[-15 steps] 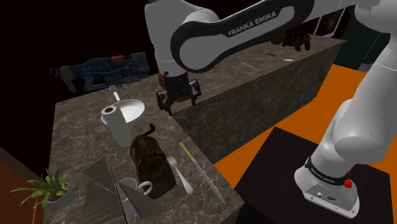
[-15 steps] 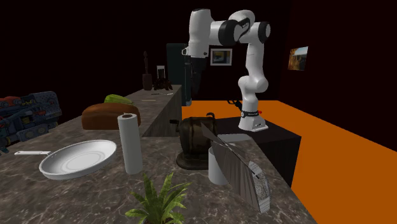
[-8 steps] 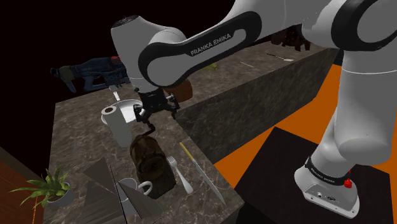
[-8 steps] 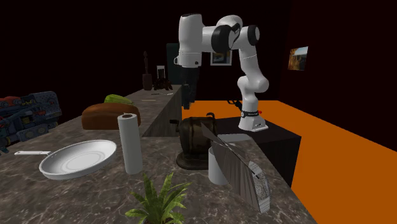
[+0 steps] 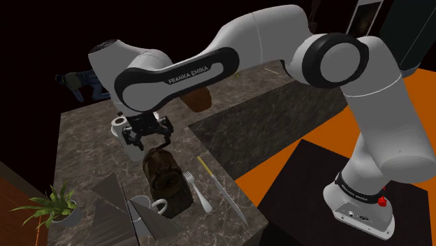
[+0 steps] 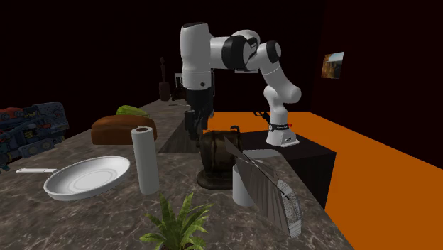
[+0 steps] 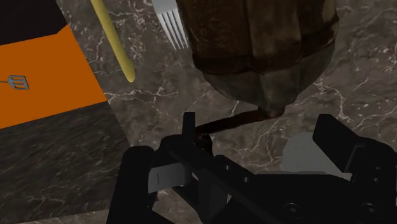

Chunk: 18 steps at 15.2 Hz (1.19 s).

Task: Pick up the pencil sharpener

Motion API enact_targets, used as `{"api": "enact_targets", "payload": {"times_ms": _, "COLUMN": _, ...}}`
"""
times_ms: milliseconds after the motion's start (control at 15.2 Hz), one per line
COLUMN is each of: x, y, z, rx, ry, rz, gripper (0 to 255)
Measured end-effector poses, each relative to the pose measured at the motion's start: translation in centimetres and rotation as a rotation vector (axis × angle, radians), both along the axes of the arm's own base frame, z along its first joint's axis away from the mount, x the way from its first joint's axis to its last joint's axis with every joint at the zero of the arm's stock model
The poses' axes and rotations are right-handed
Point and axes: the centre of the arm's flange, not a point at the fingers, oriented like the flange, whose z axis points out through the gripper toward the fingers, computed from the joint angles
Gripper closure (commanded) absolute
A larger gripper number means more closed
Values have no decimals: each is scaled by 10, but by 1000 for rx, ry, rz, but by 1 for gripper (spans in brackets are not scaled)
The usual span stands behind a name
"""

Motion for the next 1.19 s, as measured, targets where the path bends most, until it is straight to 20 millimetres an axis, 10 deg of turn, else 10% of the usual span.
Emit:
{"api": "enact_targets", "payload": {"times_ms": 462, "x": 3, "y": 3, "z": -35, "rx": 0, "ry": 1, "rz": -5, "gripper": 0}}
{"api": "enact_targets", "payload": {"times_ms": 528, "x": 3, "y": 3, "z": -37, "rx": 0, "ry": 1, "rz": -5, "gripper": 255}}
{"api": "enact_targets", "payload": {"times_ms": 1188, "x": 3, "y": 3, "z": -38, "rx": 0, "ry": -1, "rz": -5, "gripper": 255}}
